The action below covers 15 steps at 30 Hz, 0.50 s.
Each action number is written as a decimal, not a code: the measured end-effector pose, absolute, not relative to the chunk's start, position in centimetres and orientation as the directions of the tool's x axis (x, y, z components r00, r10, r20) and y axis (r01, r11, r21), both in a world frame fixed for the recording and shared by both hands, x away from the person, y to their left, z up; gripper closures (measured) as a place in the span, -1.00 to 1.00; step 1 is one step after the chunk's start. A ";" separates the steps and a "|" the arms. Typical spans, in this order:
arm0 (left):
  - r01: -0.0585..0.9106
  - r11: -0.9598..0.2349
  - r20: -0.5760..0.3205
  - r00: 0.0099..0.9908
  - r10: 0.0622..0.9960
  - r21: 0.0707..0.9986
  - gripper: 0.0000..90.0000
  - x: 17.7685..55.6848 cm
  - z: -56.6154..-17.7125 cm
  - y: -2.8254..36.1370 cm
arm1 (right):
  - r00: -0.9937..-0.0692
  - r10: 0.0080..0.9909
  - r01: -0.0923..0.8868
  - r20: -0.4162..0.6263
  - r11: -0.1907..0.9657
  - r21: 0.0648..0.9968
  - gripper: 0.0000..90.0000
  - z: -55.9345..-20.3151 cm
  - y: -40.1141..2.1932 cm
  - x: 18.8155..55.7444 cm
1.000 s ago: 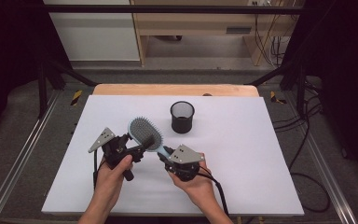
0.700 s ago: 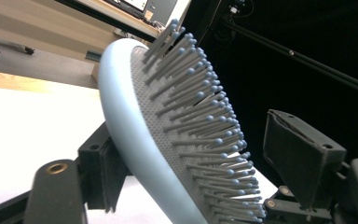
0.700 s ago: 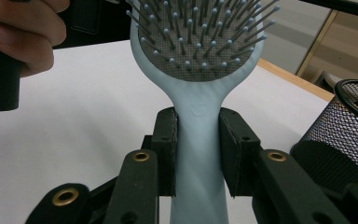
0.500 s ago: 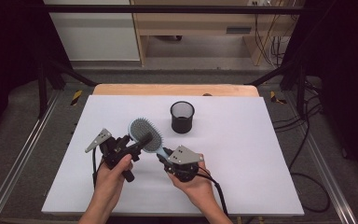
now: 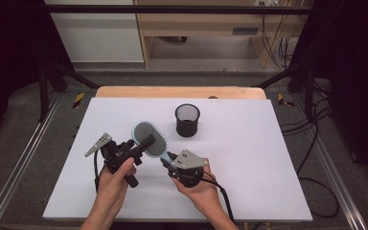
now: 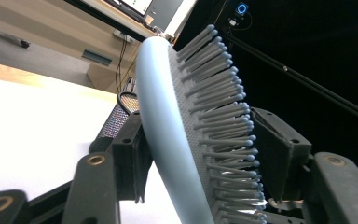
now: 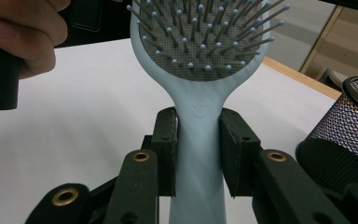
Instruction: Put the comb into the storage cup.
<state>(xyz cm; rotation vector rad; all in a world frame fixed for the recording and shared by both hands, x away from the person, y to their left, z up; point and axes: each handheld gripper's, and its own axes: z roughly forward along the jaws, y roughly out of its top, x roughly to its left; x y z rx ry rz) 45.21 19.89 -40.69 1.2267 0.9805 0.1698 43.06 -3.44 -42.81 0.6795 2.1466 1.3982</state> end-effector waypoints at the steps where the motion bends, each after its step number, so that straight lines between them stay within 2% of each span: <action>1: 0.379 0.384 -0.539 0.600 0.591 0.842 -0.04 45.2 -40.7 19.9 | -0.758 0.640 0.142 -0.127 0.353 0.925 0.54 -42.8 -3.4 43.1; 15: 0.397 0.415 -0.574 0.590 0.567 0.818 0.12 45.1 -40.9 20.1 | -0.759 0.640 0.157 -0.120 0.359 0.920 0.54 -43.0 -3.1 43.1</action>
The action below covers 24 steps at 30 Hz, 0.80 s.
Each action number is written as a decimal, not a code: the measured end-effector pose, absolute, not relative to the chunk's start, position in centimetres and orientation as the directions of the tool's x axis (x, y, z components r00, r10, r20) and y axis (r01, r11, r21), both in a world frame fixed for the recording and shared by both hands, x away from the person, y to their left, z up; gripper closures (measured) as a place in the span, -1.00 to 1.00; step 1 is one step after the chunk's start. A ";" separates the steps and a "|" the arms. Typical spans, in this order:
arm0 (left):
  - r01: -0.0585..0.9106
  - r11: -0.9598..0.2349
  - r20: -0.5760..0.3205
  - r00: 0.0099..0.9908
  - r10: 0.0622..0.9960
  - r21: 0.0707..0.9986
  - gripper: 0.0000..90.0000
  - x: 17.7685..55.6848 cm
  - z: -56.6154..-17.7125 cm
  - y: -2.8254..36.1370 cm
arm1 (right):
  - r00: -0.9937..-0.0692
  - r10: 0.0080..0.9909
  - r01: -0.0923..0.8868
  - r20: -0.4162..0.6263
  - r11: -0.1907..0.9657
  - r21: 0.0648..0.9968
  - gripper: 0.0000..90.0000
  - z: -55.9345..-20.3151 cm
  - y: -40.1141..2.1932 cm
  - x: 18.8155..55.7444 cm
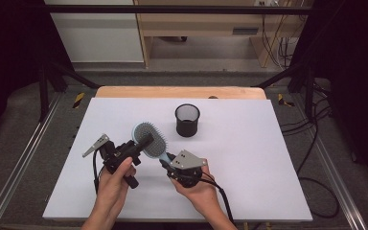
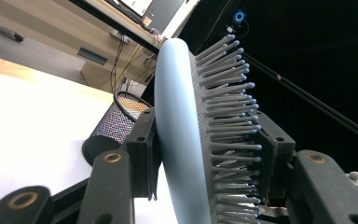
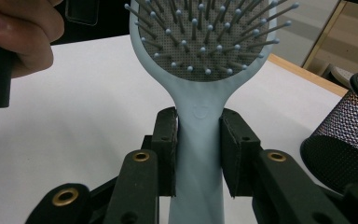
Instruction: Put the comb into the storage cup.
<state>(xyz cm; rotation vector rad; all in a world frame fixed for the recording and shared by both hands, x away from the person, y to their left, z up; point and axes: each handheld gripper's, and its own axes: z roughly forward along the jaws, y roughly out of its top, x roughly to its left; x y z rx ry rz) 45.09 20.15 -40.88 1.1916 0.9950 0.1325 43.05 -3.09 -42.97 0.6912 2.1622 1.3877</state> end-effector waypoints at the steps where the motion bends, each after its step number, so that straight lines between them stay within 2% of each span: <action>1: 0.397 0.416 -0.574 0.590 0.568 0.818 0.13 45.1 -40.9 20.1 | -0.760 0.640 0.159 -0.118 0.359 0.920 0.54 -43.0 -3.1 43.1; 21: 0.416 0.435 -0.601 0.594 0.535 0.798 0.19 45.1 -41.1 20.3 | -0.769 0.630 0.175 -0.102 0.362 0.916 0.53 -43.3 -2.9 43.3; 24: 0.411 0.438 -0.599 0.600 0.530 0.799 0.19 45.1 -41.0 20.3 | -0.773 0.627 0.174 -0.100 0.361 0.916 0.47 -43.2 -2.9 43.2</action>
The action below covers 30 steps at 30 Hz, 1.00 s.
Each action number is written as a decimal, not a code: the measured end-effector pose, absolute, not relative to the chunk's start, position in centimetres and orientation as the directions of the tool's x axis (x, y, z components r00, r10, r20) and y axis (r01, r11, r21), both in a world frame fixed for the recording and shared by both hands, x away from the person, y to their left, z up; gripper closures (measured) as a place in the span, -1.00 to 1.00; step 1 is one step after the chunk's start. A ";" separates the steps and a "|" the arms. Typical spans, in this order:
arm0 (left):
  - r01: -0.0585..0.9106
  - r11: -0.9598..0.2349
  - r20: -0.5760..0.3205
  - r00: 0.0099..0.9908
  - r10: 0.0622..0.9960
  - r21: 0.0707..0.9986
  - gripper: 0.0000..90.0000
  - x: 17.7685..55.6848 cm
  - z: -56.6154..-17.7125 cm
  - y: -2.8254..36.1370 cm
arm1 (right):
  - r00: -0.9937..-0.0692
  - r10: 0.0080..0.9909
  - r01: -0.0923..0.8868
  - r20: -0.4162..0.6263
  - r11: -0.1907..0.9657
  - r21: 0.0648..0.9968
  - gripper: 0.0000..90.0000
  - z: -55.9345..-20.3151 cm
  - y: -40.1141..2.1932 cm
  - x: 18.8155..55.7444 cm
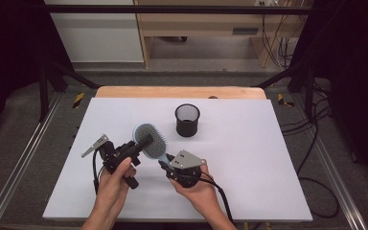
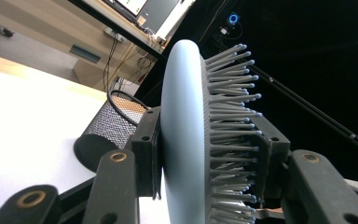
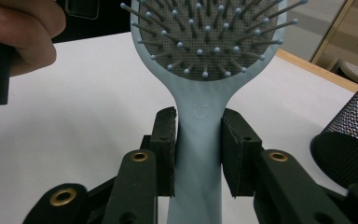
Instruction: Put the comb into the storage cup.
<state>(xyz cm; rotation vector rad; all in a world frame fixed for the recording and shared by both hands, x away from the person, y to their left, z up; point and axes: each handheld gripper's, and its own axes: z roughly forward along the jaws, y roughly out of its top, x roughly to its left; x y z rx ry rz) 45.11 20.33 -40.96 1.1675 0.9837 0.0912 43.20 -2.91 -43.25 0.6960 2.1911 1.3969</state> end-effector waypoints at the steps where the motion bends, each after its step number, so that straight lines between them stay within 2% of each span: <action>1: 0.411 0.448 -0.606 0.597 0.526 0.794 0.19 45.1 -40.9 20.4 | -0.775 0.625 0.178 -0.095 0.361 0.915 0.37 -43.3 -2.9 43.2; 2: 0.411 0.454 -0.610 0.595 0.524 0.791 0.19 45.1 -40.9 20.4 | -0.774 0.627 0.187 -0.089 0.361 0.914 0.22 -43.3 -2.8 43.3; 8: 0.392 0.475 -0.613 0.579 0.538 0.788 0.18 45.2 -40.9 21.2 | -0.759 0.647 0.244 -0.067 0.377 0.893 -0.40 -43.6 -3.1 43.8; 10: 0.385 0.480 -0.612 0.575 0.543 0.788 0.18 45.3 -40.9 21.4 | -0.749 0.659 0.245 -0.073 0.378 0.893 -0.51 -43.6 -3.6 43.9; 20: 0.346 0.519 -0.616 0.559 0.555 0.782 0.18 45.0 -40.3 22.8 | -0.703 0.710 0.263 -0.044 0.316 0.912 -0.68 -42.7 -7.1 44.7; 30: 0.302 0.554 -0.618 0.543 0.569 0.776 0.18 45.1 -39.7 24.0 | -0.583 0.812 0.352 0.015 0.236 0.906 -0.76 -43.8 -15.1 44.6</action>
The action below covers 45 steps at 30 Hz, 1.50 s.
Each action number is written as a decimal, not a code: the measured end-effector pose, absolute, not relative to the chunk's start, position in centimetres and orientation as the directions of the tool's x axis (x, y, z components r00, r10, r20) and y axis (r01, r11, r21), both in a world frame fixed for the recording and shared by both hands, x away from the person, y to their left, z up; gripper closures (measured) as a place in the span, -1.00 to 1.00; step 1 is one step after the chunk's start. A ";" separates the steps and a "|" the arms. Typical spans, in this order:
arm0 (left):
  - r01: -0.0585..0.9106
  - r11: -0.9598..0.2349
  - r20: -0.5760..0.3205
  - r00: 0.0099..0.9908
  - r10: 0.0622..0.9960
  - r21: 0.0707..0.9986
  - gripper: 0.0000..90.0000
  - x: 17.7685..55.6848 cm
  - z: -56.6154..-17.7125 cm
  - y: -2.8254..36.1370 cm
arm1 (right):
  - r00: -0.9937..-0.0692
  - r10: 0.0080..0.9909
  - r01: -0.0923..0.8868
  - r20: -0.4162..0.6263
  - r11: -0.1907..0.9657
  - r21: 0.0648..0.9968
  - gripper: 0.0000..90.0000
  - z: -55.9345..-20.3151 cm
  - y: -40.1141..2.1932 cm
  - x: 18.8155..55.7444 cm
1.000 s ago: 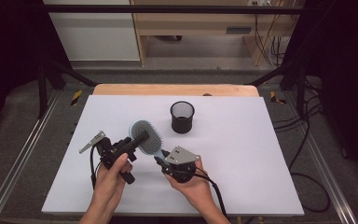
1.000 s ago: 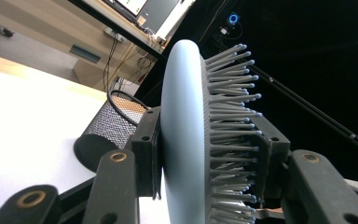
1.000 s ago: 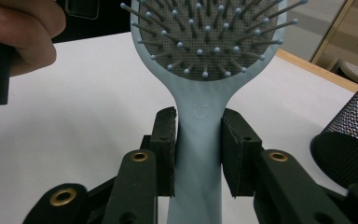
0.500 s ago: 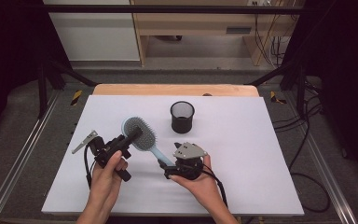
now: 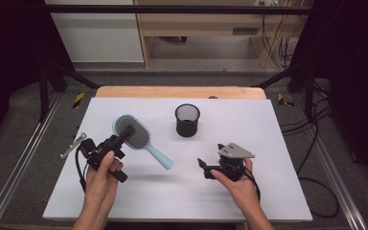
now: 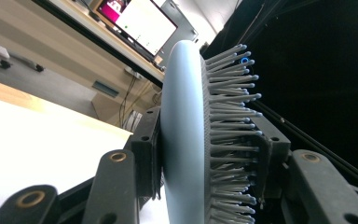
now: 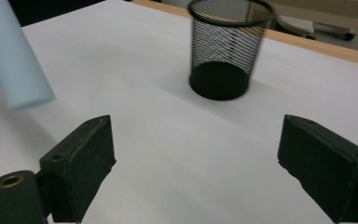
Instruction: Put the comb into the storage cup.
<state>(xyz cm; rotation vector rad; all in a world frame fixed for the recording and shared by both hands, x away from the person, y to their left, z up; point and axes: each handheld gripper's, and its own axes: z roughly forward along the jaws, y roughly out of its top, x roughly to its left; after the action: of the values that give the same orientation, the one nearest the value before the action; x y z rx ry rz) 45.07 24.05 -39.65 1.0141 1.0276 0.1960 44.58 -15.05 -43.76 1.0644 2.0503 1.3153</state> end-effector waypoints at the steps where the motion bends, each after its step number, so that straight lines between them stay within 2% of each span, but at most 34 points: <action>1: 0.295 0.555 -0.615 0.542 0.573 0.777 0.18 45.1 -39.6 24.1 | -0.579 0.815 0.343 0.011 0.232 0.910 -0.79 -43.8 -15.9 44.4; 3: 0.283 0.550 -0.604 0.544 0.583 0.786 0.18 45.1 -39.5 24.2 | -0.573 0.820 0.325 0.003 0.224 0.919 -0.86 -43.6 -17.2 44.1; 6: 0.274 0.538 -0.590 0.541 0.599 0.797 0.18 45.4 -39.3 23.9 | -0.539 0.842 0.287 -0.015 0.201 0.937 -0.83 -43.5 -18.7 43.9; 11: 0.265 0.539 -0.584 0.551 0.596 0.800 0.18 46.2 -38.1 23.0 | -0.506 0.862 0.278 -0.040 0.207 0.938 -0.83 -43.9 -20.0 43.9; 18: 0.282 0.496 -0.557 0.580 0.594 0.822 0.18 48.4 -35.5 20.6 | -0.486 0.874 0.293 -0.017 0.182 0.939 -0.88 -44.4 -21.0 44.2; 35: 0.261 0.434 -0.496 0.610 0.618 0.862 0.18 51.9 -31.6 16.4 | -0.467 0.884 0.293 -0.026 0.182 0.939 -0.90 -45.0 -21.1 44.2; 45: 0.256 0.451 -0.507 0.595 0.623 0.855 0.18 53.6 -31.1 15.5 | -0.466 0.885 0.307 -0.016 0.179 0.935 -0.90 -45.1 -21.0 44.1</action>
<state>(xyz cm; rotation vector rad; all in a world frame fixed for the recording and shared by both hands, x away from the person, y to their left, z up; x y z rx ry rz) 53.60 15.54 -31.14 1.1183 0.9501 0.2752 44.13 -20.97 -45.06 1.1195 1.8775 1.2815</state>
